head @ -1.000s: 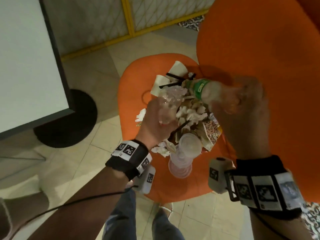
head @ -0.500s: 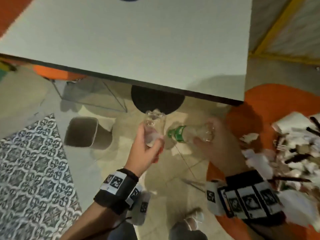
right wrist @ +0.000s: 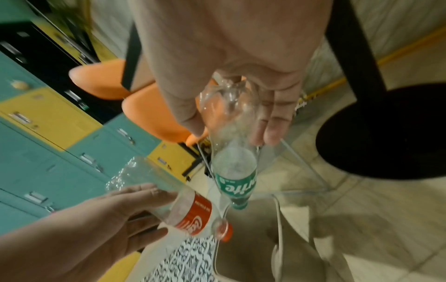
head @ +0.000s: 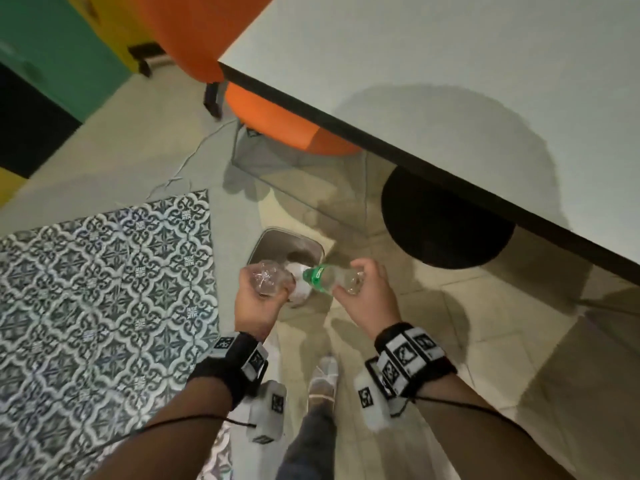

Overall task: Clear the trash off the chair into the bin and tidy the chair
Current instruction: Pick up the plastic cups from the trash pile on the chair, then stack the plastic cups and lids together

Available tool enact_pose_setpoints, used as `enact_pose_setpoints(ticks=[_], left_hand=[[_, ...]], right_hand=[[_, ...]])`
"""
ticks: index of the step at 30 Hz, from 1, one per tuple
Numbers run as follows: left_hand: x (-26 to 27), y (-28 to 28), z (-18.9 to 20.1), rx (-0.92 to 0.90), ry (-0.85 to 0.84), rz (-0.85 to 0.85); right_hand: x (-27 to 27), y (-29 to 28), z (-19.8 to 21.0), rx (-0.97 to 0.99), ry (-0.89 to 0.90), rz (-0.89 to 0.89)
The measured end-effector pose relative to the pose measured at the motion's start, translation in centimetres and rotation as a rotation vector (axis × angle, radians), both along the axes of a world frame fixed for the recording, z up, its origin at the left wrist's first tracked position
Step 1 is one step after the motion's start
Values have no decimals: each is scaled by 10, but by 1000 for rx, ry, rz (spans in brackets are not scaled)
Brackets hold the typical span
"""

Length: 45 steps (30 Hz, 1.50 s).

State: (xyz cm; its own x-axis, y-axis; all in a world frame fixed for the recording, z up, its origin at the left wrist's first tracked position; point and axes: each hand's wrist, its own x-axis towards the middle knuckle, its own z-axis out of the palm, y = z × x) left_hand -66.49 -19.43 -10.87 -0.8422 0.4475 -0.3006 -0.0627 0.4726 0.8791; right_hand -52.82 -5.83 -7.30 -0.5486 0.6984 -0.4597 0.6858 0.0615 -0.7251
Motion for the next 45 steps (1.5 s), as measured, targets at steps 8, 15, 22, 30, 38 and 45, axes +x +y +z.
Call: enact_pose_setpoints(ticks=[8, 15, 22, 30, 38, 45], left_hand=[[-88, 2, -85, -229, -81, -80], [-84, 11, -89, -308, -65, -187], [4, 60, -48, -237, 47, -492], [169, 135, -2, -94, 103, -963], [401, 173, 36, -13, 9, -1246], [561, 193, 53, -12, 79, -1430]], right_hand=[[-106, 1, -83, -159, -120, 82], [-96, -1, -82, -138, -129, 106], [3, 14, -52, -91, -110, -141], [198, 33, -9, 62, 25, -600], [457, 21, 29, 320, -29, -942], [632, 13, 59, 428, -107, -1125]])
